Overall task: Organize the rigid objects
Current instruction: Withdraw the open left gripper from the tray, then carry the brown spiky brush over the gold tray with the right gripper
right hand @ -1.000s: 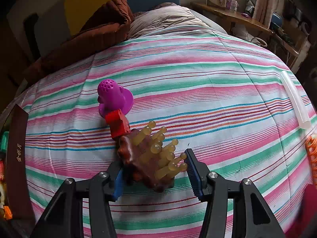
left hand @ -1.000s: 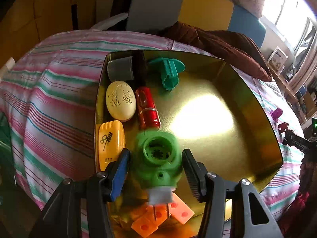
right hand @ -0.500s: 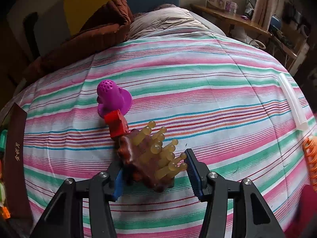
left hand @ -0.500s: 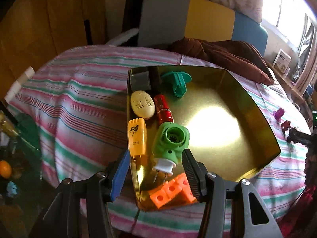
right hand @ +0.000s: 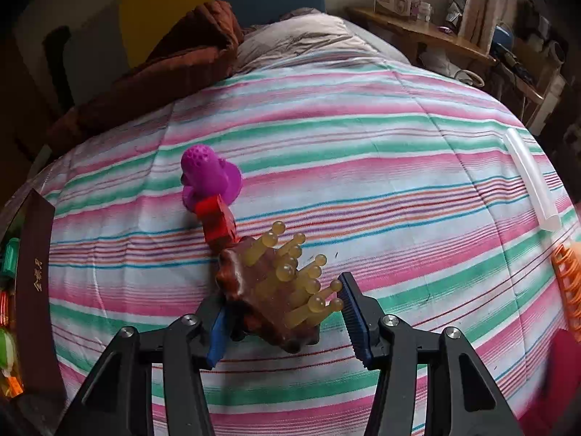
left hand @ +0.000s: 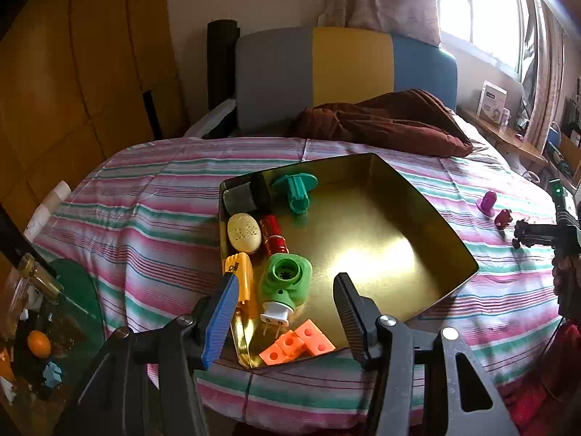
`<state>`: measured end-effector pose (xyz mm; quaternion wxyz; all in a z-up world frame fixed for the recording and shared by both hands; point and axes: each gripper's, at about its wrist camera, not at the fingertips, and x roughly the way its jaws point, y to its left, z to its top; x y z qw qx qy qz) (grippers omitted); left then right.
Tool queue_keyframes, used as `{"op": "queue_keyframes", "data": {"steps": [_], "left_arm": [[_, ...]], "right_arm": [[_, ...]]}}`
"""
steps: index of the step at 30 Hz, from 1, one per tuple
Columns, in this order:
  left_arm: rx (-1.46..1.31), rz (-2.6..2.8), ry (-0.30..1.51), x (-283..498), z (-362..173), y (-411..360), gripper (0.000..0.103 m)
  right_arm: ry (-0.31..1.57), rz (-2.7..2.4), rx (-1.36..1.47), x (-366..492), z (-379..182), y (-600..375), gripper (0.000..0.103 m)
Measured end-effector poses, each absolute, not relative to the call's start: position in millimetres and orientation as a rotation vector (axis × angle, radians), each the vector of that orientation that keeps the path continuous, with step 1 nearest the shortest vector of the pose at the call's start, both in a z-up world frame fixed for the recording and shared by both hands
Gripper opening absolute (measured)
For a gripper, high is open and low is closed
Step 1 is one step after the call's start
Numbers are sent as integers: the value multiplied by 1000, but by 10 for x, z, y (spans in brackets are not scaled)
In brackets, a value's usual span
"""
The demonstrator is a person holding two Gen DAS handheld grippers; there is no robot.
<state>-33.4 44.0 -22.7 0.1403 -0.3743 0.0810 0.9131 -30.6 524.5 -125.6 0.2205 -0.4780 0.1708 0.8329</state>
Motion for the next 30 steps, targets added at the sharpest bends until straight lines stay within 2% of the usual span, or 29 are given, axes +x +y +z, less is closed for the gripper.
{"op": "queue_keyframes", "data": {"steps": [12,21,30], "left_arm": [[-1105,2619,266,-250,-262,491,55],[-1088,2638,253,-247,-250,444,55],[-1101,2647,203,-268,-285,278,55]], "right_arm": [[449,2300,-1366,-309,-1287,5201,54],[542,2349,-1173,-146,-1016,5309,54],[428,2553,-1152,-162,-677,4742,54]]}}
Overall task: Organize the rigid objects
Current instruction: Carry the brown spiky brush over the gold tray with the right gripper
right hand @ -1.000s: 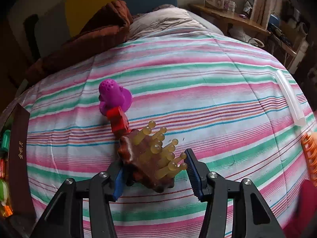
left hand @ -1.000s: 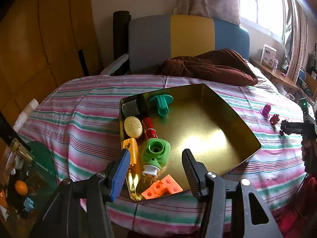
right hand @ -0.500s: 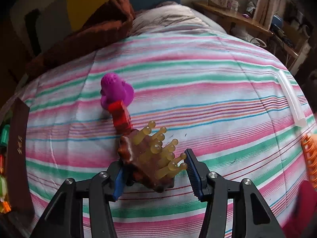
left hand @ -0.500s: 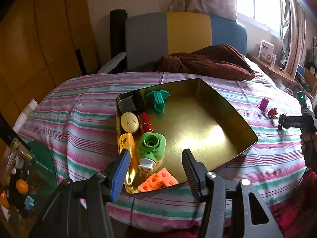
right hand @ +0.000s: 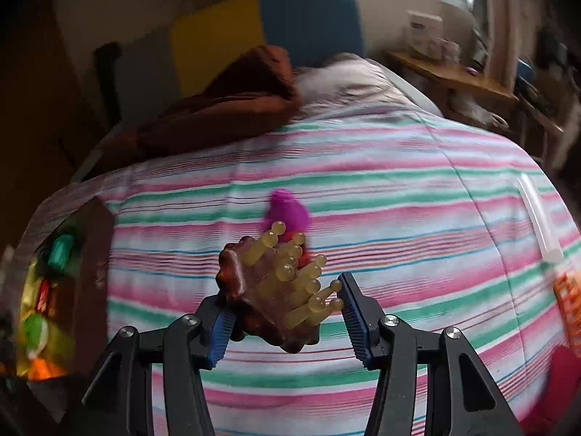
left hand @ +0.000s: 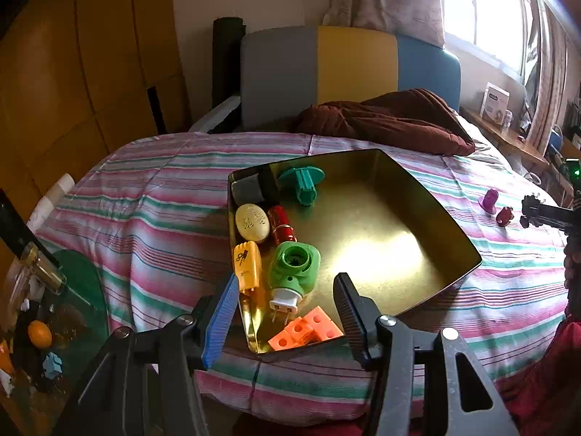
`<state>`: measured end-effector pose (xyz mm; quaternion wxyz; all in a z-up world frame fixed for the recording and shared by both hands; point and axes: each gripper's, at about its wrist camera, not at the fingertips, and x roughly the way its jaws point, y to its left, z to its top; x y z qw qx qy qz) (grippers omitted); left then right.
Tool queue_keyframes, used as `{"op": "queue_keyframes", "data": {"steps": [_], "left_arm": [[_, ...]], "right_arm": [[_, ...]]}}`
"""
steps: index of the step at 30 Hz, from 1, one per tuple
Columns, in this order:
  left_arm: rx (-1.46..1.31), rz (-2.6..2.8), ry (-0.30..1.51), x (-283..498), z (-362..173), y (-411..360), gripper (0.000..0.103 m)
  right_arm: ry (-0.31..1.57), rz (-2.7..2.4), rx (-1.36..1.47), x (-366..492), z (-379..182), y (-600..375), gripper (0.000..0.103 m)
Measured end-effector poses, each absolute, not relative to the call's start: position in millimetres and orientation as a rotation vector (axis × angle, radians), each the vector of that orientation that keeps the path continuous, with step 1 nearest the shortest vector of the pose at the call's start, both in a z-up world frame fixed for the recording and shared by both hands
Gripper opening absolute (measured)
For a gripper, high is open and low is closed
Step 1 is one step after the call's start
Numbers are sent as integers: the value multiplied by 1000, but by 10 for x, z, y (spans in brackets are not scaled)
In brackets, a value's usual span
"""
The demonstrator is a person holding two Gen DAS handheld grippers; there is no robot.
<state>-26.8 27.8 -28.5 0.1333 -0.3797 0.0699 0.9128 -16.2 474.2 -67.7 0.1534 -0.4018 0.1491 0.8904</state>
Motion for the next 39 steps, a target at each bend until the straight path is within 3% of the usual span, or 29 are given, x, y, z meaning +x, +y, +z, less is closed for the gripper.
{"op": "queue_keyframes", "data": {"steps": [11,18,39], "left_arm": [[-1131,2655,119,-290,-365,68,55],[-1140,2670,88,-295,-395,-64,55],[-1198,2688,25,-357,-539,-291,55]], "right_arm": [[236,2944,-1241,-346,-161,3311,54],[65,3077,-1402,-505,-285,2343,54],[118,3028,-1592,-641,-780,1753,54]]}}
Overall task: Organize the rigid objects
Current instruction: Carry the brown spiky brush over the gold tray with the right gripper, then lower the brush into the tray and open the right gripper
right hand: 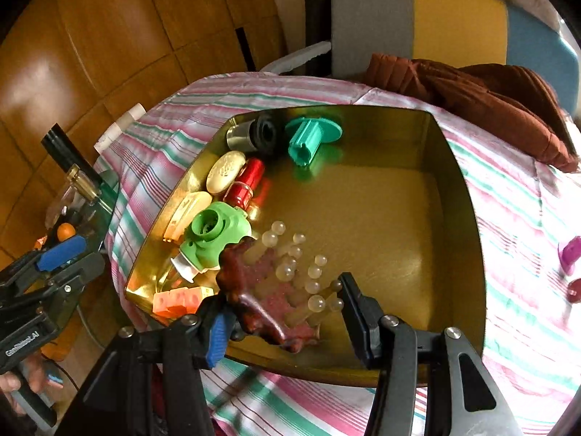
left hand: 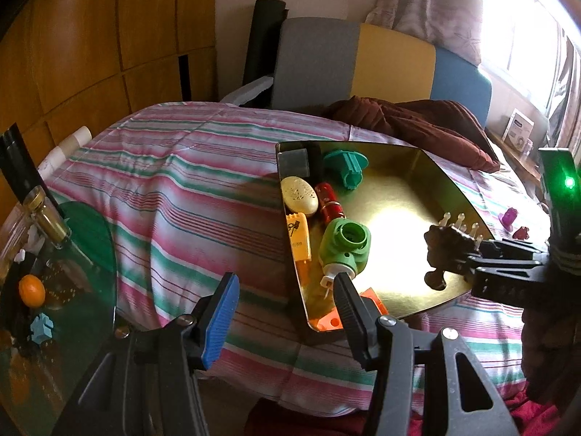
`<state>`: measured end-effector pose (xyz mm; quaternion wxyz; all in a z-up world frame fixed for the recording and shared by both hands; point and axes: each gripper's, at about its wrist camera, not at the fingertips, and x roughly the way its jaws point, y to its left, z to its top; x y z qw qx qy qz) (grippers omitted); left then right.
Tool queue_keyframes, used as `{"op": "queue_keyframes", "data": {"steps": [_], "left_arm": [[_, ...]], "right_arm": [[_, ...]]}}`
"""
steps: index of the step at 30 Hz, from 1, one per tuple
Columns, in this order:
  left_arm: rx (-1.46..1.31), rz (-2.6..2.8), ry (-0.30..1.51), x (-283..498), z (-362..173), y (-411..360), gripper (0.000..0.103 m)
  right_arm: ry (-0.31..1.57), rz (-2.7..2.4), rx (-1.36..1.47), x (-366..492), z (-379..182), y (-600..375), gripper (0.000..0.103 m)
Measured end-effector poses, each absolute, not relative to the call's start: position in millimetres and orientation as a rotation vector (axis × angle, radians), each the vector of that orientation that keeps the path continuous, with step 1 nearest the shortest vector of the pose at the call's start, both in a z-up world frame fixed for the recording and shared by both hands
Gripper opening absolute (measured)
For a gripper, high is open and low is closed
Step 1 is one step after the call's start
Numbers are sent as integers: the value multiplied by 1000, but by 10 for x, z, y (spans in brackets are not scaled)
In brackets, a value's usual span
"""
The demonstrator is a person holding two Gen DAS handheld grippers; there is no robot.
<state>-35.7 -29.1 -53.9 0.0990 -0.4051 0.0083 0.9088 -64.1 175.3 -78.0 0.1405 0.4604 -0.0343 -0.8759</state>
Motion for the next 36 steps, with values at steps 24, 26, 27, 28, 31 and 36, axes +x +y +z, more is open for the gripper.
{"op": "queue_keyframes", "data": {"steps": [24,26,27,28,31,36], "left_arm": [[-1224,2729,-12,-435,-587,-435,55],[-1208,2730,-6,-419,-552,-415,55],[-1199,2732,-2,-411,-536,-405,55],[-1195,2733,2,-410,-526,-399,55],[-1184,2729,9,-397,-497,-373,55],[-1177,2724,23,-380,-476,-342,55]], "right_arm": [[-121,-2419,1405,-741,-1154,1387,58],[-130,-2416,1394,-724,-1140,1385,63],[-148,-2417,1381,-715,-1124,1393,65],[-169,-2417,1373,-706,-1108,1405,69],[-191,-2427,1358,-679,-1073,1441,72],[-209,-2437,1348,-650,-1022,1507,72]]}}
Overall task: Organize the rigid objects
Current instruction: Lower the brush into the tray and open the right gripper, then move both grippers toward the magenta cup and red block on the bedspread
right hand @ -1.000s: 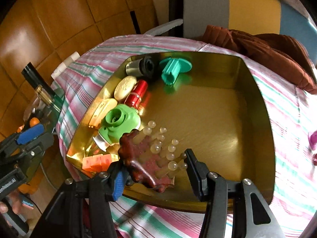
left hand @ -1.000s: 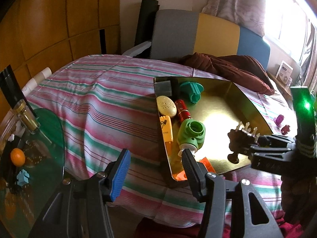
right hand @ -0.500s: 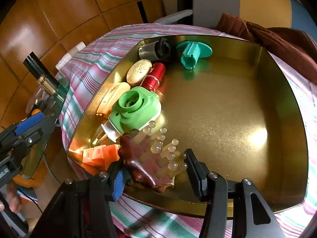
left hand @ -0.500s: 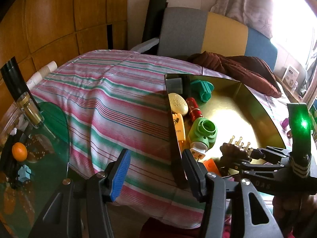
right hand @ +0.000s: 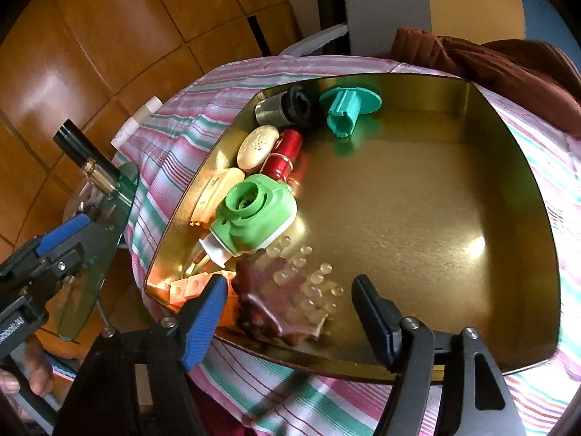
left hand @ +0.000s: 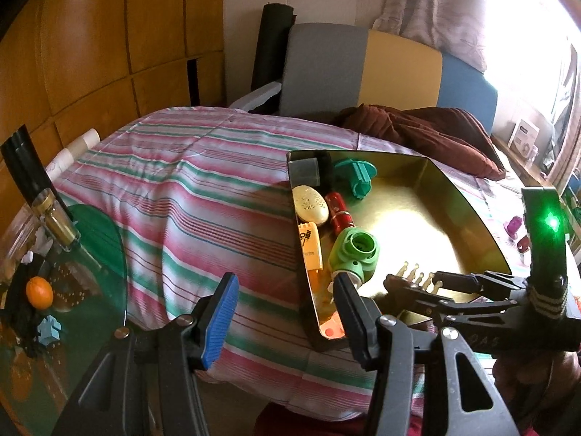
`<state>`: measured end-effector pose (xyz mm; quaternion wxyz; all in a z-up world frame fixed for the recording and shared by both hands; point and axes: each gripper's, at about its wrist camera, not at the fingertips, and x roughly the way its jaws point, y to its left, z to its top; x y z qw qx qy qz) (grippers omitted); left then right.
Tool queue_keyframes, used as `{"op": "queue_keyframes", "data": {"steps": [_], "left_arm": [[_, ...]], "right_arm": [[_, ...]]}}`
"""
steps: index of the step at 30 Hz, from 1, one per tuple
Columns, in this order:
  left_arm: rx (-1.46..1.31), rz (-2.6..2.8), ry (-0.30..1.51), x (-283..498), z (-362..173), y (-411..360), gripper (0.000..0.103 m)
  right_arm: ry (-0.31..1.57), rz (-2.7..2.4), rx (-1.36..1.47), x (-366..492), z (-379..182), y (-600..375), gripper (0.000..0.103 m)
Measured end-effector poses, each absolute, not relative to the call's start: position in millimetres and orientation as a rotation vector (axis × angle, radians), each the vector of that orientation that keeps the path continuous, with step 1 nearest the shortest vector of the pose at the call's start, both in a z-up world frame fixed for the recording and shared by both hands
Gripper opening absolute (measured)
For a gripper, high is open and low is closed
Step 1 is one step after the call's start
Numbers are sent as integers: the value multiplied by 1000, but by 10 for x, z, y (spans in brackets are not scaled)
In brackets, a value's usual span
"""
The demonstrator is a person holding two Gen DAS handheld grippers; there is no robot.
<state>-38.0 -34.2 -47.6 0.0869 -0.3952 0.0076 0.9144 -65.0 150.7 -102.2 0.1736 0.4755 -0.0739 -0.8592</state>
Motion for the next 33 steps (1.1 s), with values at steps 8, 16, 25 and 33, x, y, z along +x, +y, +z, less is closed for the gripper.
{"op": "queue_keyframes", "data": {"steps": [8,16,25,33], "left_arm": [[-1148,2722,55,-334,-410,-263,55],[-1124,2700,105,-307,-354,-83,55],[-1098,2654,167,-275,-306,166,55],[-1074,2601,226,-275,-269,440,55]], "right_arm": [[-262,-2473,1317,-562,-890,1699,78],[-318,-2573,1215,-424,-570,2076,83],[-374,-2741,1173,-351,-327,2722,85],[-476,-2925,1190,-260,-247,3524,87]]}}
